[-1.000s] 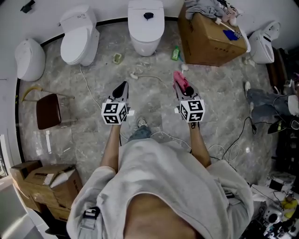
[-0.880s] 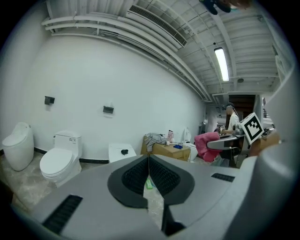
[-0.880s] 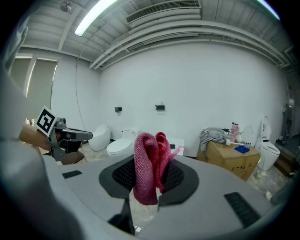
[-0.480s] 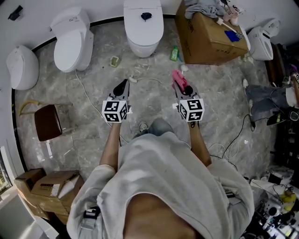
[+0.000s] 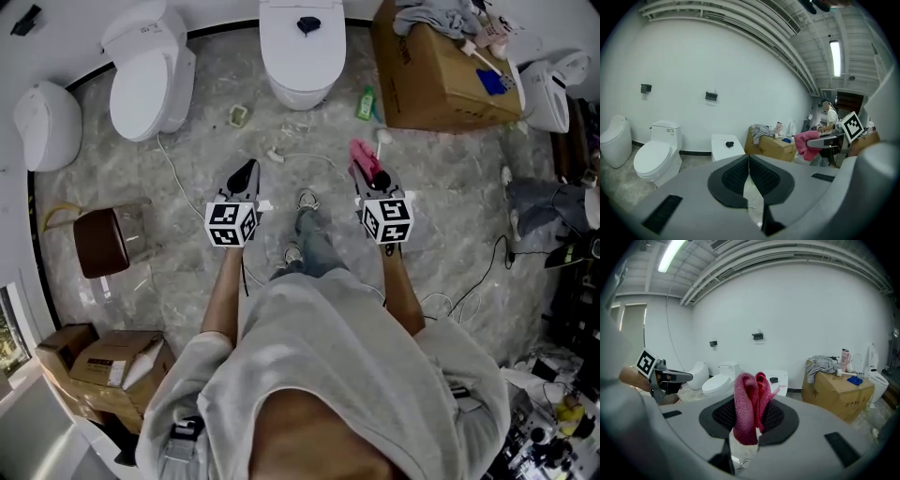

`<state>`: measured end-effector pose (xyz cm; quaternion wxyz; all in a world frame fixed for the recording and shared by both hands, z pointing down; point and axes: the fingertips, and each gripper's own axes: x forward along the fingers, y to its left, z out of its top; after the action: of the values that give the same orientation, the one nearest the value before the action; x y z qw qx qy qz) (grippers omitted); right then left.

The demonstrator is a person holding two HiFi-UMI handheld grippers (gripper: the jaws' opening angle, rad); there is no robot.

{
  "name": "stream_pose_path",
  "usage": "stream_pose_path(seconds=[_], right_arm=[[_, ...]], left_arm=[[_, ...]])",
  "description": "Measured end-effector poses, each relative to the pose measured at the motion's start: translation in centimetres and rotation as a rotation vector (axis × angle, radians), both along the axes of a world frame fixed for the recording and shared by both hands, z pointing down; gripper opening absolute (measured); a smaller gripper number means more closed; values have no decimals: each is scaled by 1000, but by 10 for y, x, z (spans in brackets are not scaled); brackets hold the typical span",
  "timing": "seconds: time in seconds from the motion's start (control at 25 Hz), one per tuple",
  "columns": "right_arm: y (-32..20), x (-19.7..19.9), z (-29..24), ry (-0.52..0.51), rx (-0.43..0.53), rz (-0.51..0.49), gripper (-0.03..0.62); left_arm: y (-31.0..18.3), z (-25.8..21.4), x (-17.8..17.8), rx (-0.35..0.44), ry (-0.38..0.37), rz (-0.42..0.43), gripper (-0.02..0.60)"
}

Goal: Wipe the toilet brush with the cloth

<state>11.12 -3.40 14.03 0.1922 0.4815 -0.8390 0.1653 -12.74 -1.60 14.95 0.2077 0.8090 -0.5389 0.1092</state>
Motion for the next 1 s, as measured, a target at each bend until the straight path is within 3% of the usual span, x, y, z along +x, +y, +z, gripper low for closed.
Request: stream_pose_path(seconds=[0.36, 0.56, 1.0], right_arm=[[-79, 7, 66, -20, -117, -8, 117], [-113, 4, 109, -27, -152, -32, 117], [-126, -4, 222, -28, -217, -19, 117]], left_arm=[[-70, 52, 3, -107, -63, -22, 21], [-99, 103, 2, -152, -104, -25, 21], [-108, 229, 0, -237, -144, 4, 21]])
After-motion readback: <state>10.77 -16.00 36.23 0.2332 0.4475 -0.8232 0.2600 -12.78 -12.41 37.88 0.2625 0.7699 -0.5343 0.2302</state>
